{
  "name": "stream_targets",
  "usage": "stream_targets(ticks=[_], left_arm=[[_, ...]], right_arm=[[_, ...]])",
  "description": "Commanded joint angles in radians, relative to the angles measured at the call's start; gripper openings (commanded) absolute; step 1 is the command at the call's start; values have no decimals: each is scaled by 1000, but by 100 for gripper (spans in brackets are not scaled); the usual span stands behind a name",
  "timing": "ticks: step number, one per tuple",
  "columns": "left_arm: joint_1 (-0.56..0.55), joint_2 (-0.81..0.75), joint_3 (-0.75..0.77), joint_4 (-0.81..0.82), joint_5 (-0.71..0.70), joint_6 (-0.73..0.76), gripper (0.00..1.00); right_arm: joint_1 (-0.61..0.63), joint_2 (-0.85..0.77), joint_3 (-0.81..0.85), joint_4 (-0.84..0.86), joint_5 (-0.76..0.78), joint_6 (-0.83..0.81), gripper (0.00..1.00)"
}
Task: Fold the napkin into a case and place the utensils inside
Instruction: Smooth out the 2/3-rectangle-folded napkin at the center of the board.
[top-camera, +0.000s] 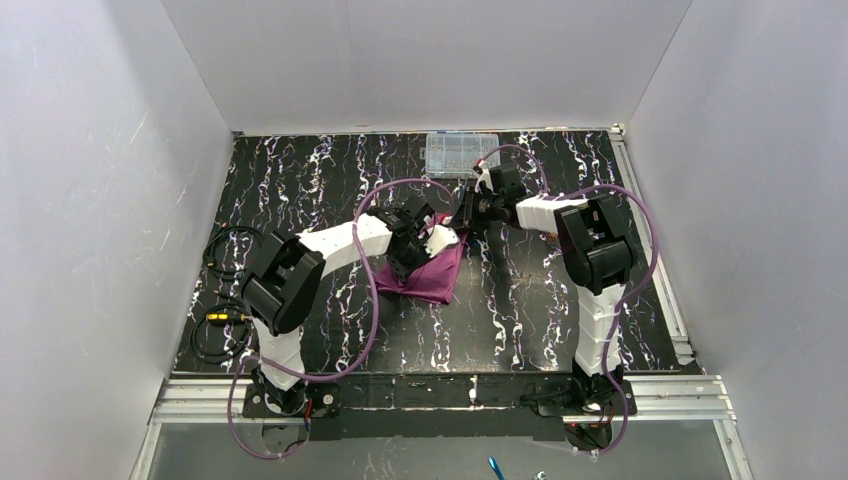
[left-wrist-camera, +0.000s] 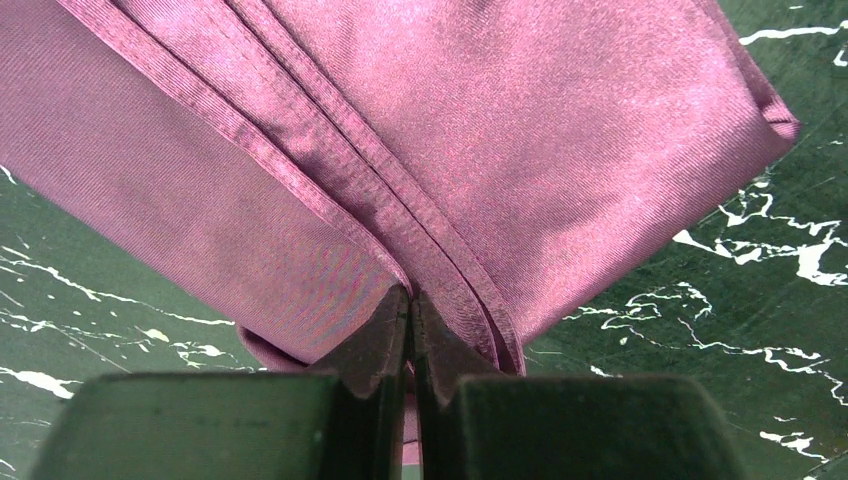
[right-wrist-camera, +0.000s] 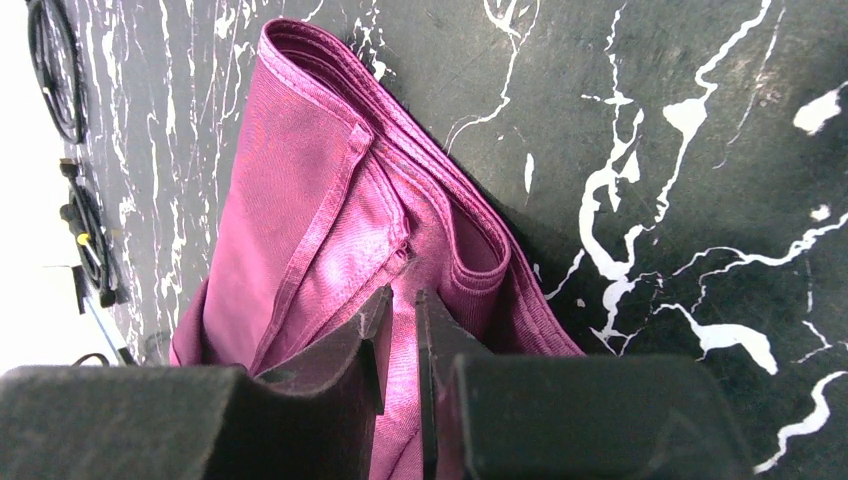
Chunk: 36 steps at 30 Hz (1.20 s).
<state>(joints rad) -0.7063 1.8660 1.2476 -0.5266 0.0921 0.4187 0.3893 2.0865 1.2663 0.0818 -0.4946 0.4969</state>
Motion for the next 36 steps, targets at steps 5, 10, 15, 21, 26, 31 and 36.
stream_targets(ticks=[5, 10, 15, 21, 26, 31, 36], left_arm=[[-8, -105, -18, -30, 51, 14, 0], [-15, -108, -32, -29, 87, 15, 0], [-25, -100, -42, -27, 112, 24, 0], [-44, -88, -60, -23, 135, 40, 0], [-75, -87, -94, -17, 126, 84, 0], [-79, -88, -107, -17, 126, 93, 0], [-78, -80, -108, -6, 78, 76, 0]], right_arm=[[-5, 13, -89, 21, 68, -1, 23], [-5, 11, -115, 48, 67, 18, 23], [-5, -6, -142, 66, 74, 35, 23], [-5, -33, -174, 104, 83, 74, 23], [-13, -75, -148, 75, 81, 71, 24], [-20, -114, -89, 16, 84, 42, 27], [-38, -148, -68, -36, 95, -2, 29]])
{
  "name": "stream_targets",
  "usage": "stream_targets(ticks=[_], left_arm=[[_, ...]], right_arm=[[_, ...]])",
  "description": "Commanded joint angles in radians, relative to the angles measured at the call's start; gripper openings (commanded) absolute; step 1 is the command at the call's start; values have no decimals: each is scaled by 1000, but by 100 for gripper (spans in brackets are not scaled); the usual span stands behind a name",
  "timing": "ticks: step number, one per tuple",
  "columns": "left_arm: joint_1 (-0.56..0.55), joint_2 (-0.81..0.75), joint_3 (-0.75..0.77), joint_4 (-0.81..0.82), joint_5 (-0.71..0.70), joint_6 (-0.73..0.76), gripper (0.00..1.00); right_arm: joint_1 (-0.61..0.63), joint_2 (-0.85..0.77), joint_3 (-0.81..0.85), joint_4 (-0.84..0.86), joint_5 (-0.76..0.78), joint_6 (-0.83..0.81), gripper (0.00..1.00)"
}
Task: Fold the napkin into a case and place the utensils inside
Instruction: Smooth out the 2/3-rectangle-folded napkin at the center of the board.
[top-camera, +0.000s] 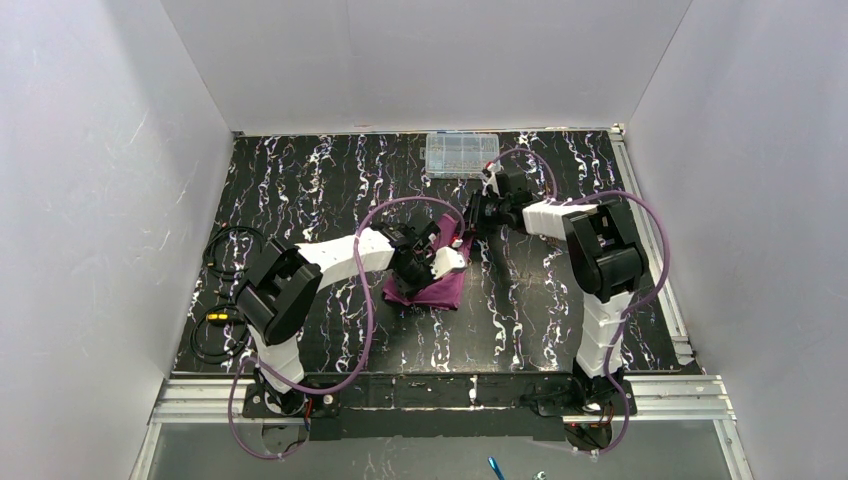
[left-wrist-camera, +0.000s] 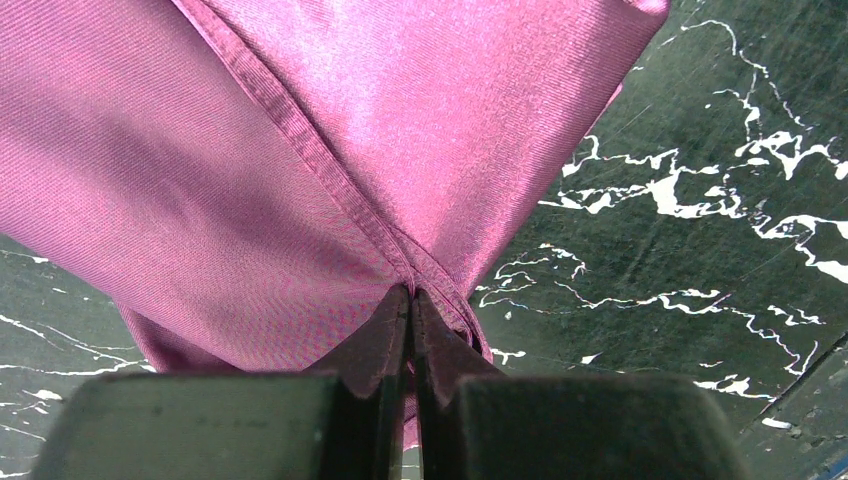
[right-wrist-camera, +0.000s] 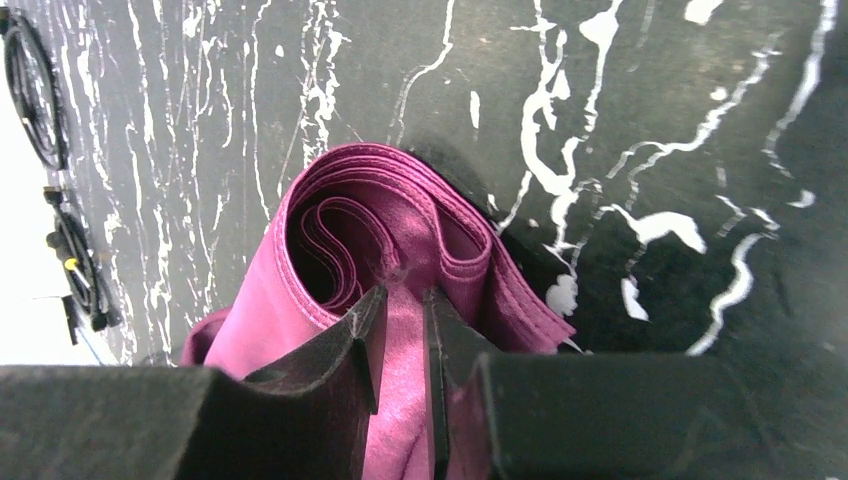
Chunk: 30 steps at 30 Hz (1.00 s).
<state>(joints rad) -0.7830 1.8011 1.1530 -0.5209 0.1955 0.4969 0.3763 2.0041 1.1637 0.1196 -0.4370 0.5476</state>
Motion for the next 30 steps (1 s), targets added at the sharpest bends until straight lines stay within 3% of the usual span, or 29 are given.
stream_targets(ticks=[1, 8, 15, 23, 25, 26, 27, 30], left_arm=[[-1, -16, -15, -6, -43, -5, 0], [37, 4, 15, -9, -56, -97, 0], [76, 3, 27, -16, -59, -118, 0], [90, 2, 29, -31, -39, -117, 0], [90, 2, 31, -34, -31, -115, 0], [90, 2, 33, -34, -30, -116, 0], [91, 3, 34, -35, -27, -116, 0], [90, 3, 34, -36, -23, -118, 0]], right_arm=[[-31, -77, 33, -74, 38, -56, 30], [-41, -141, 95, -137, 59, -116, 38], [-33, -74, 129, 2, -206, -35, 40], [-28, 57, 178, 46, -322, -71, 55], [-27, 70, 211, -17, -328, -120, 64], [-27, 74, 226, -51, -330, -143, 93], [-28, 76, 233, -76, -323, -164, 98], [-30, 54, 228, -118, -273, -211, 99]])
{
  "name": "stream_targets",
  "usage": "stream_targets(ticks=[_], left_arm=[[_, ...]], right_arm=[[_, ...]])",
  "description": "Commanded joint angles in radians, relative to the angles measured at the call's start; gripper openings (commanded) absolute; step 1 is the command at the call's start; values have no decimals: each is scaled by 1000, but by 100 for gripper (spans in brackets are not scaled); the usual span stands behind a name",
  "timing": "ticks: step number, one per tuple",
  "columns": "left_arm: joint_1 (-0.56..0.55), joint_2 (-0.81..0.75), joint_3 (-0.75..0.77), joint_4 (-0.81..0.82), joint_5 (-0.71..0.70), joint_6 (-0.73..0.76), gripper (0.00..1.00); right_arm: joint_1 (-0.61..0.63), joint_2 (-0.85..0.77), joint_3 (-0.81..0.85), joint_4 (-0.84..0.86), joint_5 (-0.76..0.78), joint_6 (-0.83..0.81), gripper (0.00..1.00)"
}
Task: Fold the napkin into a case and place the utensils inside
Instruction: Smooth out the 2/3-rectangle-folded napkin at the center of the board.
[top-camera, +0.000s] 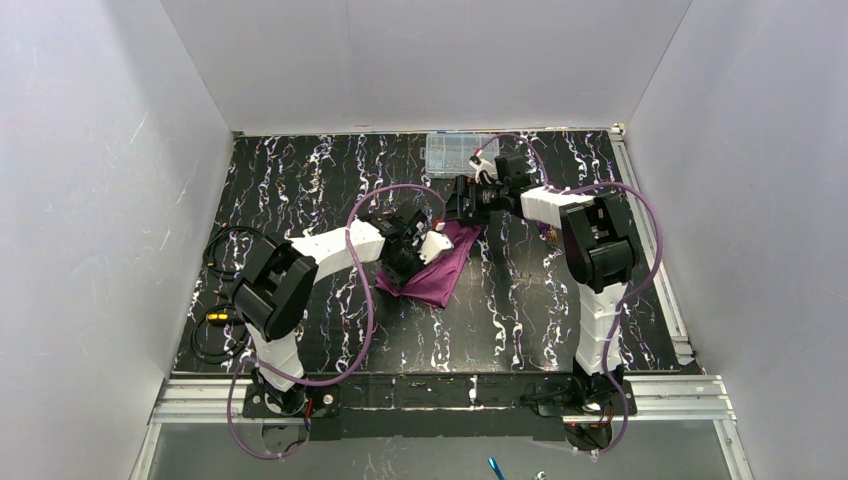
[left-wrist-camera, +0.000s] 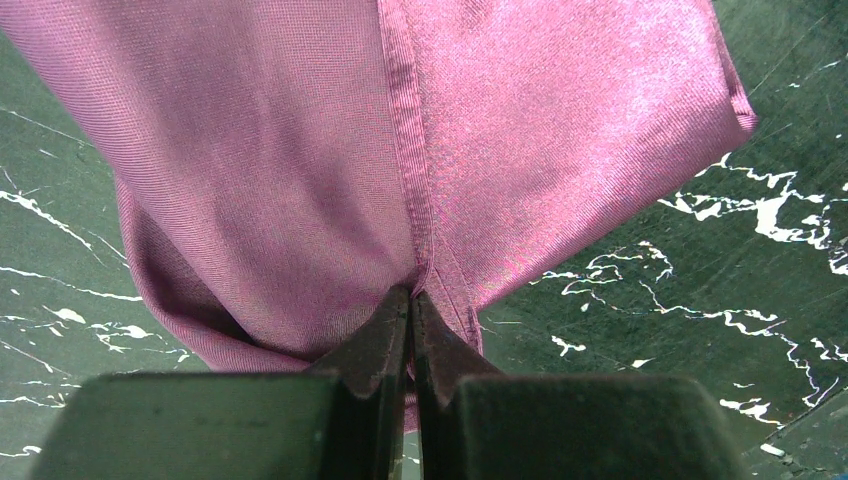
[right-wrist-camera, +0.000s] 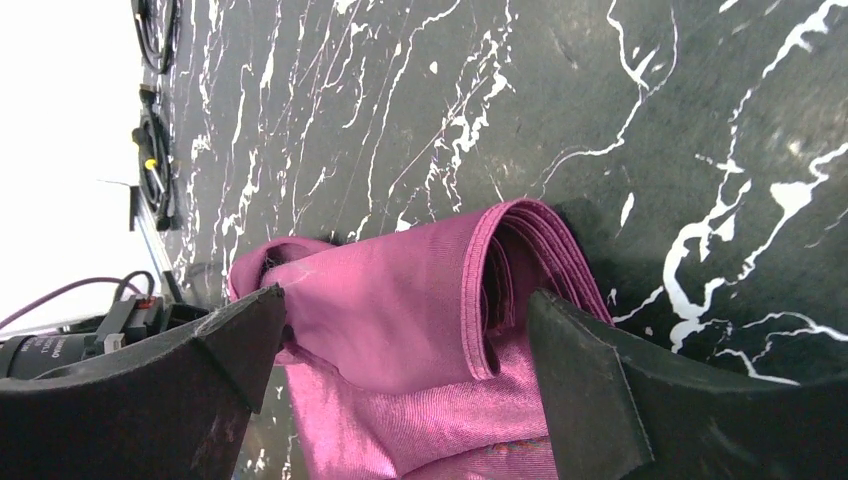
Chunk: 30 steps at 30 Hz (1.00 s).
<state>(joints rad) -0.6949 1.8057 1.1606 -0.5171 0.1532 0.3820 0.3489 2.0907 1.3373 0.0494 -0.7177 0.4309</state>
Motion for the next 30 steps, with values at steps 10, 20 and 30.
stream_targets(ticks=[10, 20, 30], left_arm=[[2, -14, 18, -30, 18, -1, 0], [2, -17, 20, -29, 18, 5, 0], [2, -19, 22, -26, 20, 9, 0]], right_arm=[[-13, -55, 37, 4, -72, -57, 96], [-28, -60, 0, -10, -198, -11, 96], [-55, -145, 4, -20, -187, 46, 97]])
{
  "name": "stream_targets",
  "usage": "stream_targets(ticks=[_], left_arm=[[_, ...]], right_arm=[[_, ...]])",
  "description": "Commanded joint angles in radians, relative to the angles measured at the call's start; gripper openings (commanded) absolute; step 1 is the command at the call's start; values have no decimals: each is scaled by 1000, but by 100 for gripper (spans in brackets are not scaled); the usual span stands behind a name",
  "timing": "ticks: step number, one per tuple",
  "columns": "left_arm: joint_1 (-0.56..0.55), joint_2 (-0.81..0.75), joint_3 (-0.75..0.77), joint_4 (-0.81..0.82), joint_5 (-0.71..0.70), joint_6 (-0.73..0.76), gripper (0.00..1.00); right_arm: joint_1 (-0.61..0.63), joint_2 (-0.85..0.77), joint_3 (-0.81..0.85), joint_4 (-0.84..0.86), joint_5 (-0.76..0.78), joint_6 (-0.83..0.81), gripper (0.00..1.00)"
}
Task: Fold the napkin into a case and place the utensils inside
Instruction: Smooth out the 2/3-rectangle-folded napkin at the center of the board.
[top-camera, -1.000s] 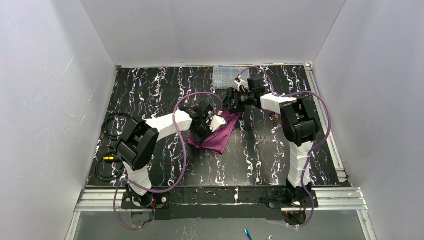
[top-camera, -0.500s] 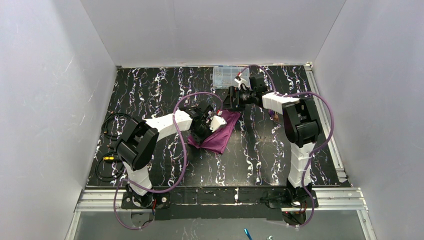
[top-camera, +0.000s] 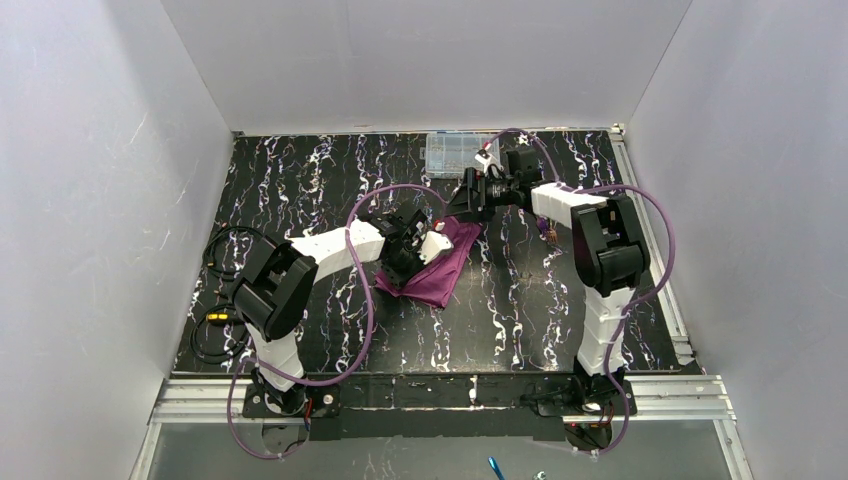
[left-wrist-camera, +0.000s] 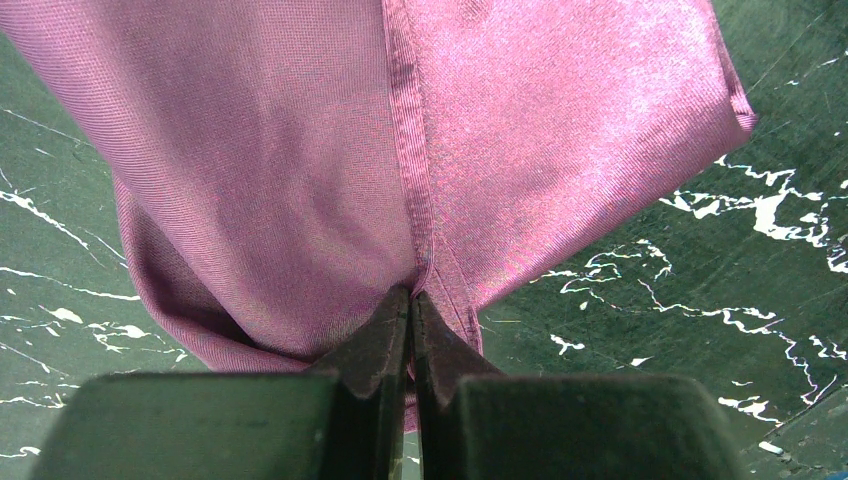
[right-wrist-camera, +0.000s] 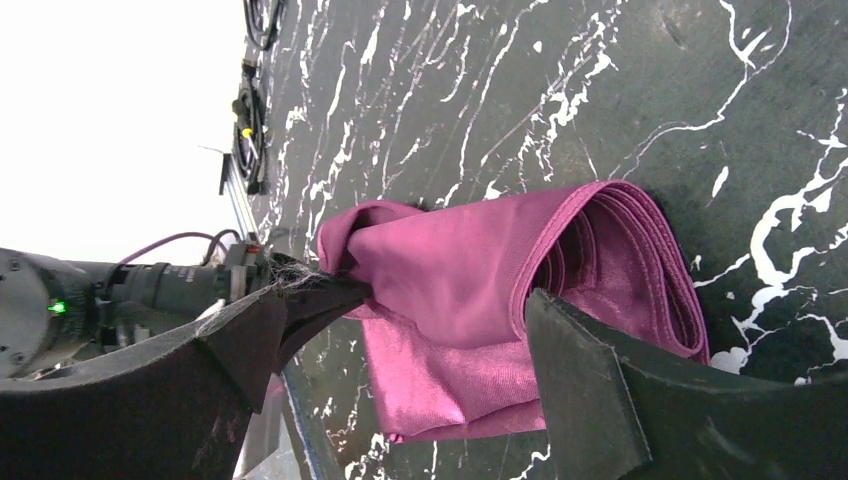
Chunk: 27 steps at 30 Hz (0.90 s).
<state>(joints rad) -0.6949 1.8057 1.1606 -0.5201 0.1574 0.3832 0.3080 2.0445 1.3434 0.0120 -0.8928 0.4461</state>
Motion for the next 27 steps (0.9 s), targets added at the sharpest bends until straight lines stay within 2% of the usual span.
stream_targets(ticks=[1, 3, 6, 14, 16, 19, 22, 27], left_arm=[[1, -19, 22, -23, 16, 6, 0], [2, -20, 21, -21, 16, 6, 0], [1, -23, 19, -19, 15, 8, 0], [1, -28, 11, -12, 11, 7, 0], [2, -26, 15, -11, 10, 8, 0], [2, -23, 25, -12, 10, 10, 0], [2, -22, 30, -12, 10, 11, 0], [1, -24, 22, -12, 8, 11, 0]], right_arm=[[-18, -105, -5, 24, -9, 37, 97], [-29, -107, -13, 34, -2, 51, 97], [-35, -115, -65, 192, -37, 163, 97], [-16, -60, 43, -83, 56, -23, 95], [11, -41, 72, -110, 56, -33, 88], [64, 16, 118, -113, 56, -19, 61], [99, 71, 149, -141, 82, -21, 40], [121, 120, 147, -113, 106, 4, 26]])
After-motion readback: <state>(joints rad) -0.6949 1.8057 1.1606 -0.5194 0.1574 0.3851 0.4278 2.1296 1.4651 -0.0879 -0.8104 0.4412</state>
